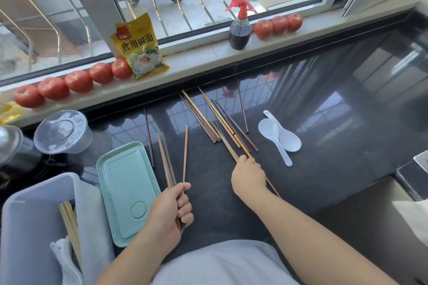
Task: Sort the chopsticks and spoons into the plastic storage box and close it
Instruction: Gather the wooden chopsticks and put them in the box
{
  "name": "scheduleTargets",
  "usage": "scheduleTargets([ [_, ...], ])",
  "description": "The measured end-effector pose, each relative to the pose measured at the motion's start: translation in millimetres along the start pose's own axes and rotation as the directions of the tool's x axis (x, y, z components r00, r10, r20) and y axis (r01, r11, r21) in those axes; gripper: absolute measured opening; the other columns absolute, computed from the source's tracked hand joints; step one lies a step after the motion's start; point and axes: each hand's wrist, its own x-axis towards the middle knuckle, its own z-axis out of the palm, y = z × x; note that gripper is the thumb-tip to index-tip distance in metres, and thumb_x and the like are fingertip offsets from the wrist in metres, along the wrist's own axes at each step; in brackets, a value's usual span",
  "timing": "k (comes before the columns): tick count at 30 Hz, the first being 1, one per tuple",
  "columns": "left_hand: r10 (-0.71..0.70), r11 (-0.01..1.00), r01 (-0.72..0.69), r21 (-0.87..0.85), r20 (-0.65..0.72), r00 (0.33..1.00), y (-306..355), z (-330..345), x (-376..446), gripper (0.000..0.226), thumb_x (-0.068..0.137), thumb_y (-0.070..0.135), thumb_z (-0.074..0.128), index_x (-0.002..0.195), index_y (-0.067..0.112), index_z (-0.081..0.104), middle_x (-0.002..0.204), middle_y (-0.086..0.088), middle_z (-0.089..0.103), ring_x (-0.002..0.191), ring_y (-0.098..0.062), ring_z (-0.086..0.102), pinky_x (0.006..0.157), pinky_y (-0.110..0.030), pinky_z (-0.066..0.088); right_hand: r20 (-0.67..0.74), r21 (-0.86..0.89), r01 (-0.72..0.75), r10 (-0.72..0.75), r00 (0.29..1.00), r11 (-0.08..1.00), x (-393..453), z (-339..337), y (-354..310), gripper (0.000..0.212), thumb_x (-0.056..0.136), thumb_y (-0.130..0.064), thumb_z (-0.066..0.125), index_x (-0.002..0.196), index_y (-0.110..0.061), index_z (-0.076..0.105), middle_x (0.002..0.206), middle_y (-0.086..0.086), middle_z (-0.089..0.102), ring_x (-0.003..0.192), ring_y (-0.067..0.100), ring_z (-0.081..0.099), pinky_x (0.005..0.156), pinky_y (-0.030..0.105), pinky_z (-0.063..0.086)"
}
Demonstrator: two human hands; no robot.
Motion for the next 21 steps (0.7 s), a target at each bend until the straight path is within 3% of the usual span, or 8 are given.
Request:
scheduleTargets([
  [7,0.008,1.0,-0.009,0.028,0.027,1.0,-2,-4,5,0.019,0.106,0.018,0.049,0.111,0.003,0.061,0.055,0.002,0.025,0.038,-0.009,0.024,0.033,-0.02,0.023,-0.031,-0.174,0.328,-0.338,0.941,0.929,-24,6,38,0.026,0.101,-0.011,0.056,0.125,-0.001,0.055,0.106,0.01,0.046,0.087,0.021,0.06,0.074,0.03,0.058],
  [9,0.048,0.998,-0.049,0.038,0.026,0.999,-2,-3,5,0.025,0.109,0.019,0.046,0.117,0.001,0.061,0.054,0.001,0.032,0.041,-0.011,0.033,0.036,-0.022,0.033,0.006,0.005,0.31,-0.31,0.951,0.951,-32,-14,34,0.021,0.104,-0.009,0.044,0.12,0.0,0.054,0.105,0.011,0.048,0.095,0.031,0.061,0.08,0.039,0.055],
  [11,0.077,0.997,-0.077,0.022,0.03,0.997,-1,3,4,0.028,0.11,0.021,0.044,0.116,0.0,0.062,0.063,-0.004,0.057,0.057,-0.018,0.059,0.053,-0.03,0.054,0.08,0.325,0.263,-0.304,0.949,0.908,-50,-32,15,0.017,0.103,-0.012,0.038,0.114,-0.006,0.049,0.097,0.012,0.053,0.093,0.033,0.063,0.08,0.044,0.054],
  [13,0.087,0.996,-0.085,-0.035,0.048,0.995,-2,11,3,0.031,0.111,0.022,0.042,0.12,0.001,0.062,0.097,-0.015,0.076,0.087,-0.026,0.073,0.073,-0.042,0.06,0.187,0.754,0.096,-0.353,0.917,0.649,-78,-41,-15,0.008,0.102,-0.02,0.04,0.101,-0.016,0.046,0.079,0.01,0.057,0.066,0.024,0.059,0.06,0.044,0.054],
  [15,0.113,0.992,-0.109,-0.058,0.052,0.992,-1,15,4,0.031,0.111,0.025,0.04,0.124,0.007,0.062,0.113,-0.017,0.076,0.099,-0.027,0.074,0.084,-0.047,0.059,0.33,0.916,-0.159,-0.465,0.821,0.368,-100,-46,-43,0.011,0.103,-0.021,0.038,0.097,-0.013,0.045,0.067,0.004,0.047,0.046,0.013,0.044,0.043,0.034,0.042],
  [16,0.129,0.99,-0.126,-0.058,0.045,0.991,0,14,5,0.032,0.111,0.029,0.04,0.124,0.01,0.062,0.111,-0.015,0.077,0.102,-0.027,0.074,0.09,-0.05,0.057,0.376,0.918,-0.235,-0.509,0.774,0.32,-106,-49,-52,0.013,0.103,-0.02,0.037,0.099,-0.012,0.045,0.066,0.002,0.043,0.044,0.012,0.039,0.042,0.03,0.038],
  [19,0.167,0.982,-0.163,-0.093,0.034,0.985,1,6,8,0.031,0.109,0.032,0.043,0.12,0.009,0.06,0.089,-0.011,0.077,0.09,-0.026,0.076,0.077,-0.044,0.061,0.47,0.882,-0.279,-0.654,0.593,0.38,-107,-56,-55,0.016,0.106,-0.021,0.033,0.102,-0.012,0.045,0.068,0.003,0.045,0.045,0.015,0.042,0.042,0.031,0.045],
  [21,0.207,0.974,-0.209,-0.083,-0.026,0.978,2,-2,9,0.017,0.109,0.024,0.045,0.107,0.011,0.056,0.065,-0.003,0.062,0.065,-0.022,0.072,0.055,-0.035,0.059,0.572,0.808,-0.164,-0.688,0.446,0.566,-96,-63,-52,0.029,0.108,-0.031,0.033,0.105,-0.007,0.049,0.074,0.006,0.056,0.053,0.02,0.058,0.05,0.033,0.056],
])
